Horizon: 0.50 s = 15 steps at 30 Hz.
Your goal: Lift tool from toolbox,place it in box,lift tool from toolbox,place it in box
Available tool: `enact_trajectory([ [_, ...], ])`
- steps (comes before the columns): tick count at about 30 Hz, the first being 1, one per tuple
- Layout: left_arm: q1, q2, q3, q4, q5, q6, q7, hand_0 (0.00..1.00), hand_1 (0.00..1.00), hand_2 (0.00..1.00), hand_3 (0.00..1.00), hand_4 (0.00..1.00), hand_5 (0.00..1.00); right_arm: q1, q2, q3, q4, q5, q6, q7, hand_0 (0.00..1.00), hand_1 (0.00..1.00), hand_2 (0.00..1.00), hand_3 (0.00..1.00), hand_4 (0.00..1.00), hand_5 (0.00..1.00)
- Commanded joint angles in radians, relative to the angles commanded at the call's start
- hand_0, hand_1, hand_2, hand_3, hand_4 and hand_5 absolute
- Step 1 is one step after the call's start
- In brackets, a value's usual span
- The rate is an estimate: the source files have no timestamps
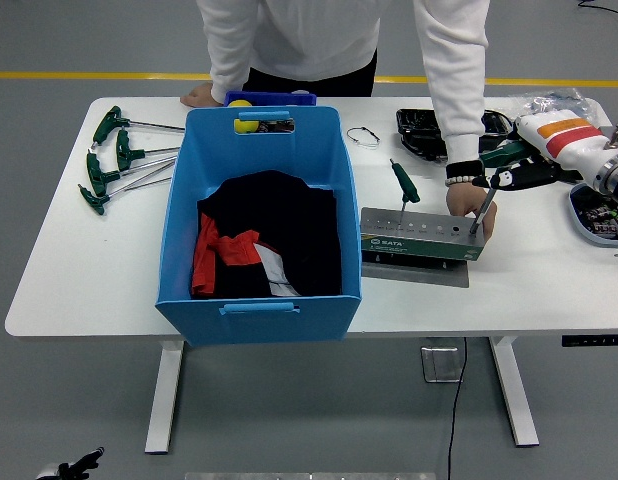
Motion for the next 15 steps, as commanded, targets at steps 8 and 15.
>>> enact_trajectory([
  [8,-0.003,0.001,-0.005,0.000,0.003,-0.002,0.001,0.863,0.846,0.822,0.612,0.724,0.543,-0.007,-0.015,0.025,0.027,-0.002,-0.009,0.021,0.026,0.002,0.002,0.002,0.998,0.761],
  [15,-0.003,0.001,-0.007,0.000,0.002,-0.001,0.000,0.863,0.847,0.822,0.611,0.723,0.544,-0.008,-0.032,0.044,0.056,-0.003,-0.005,0.028,0.027,0.002,0.002,0.002,0.998,0.764],
])
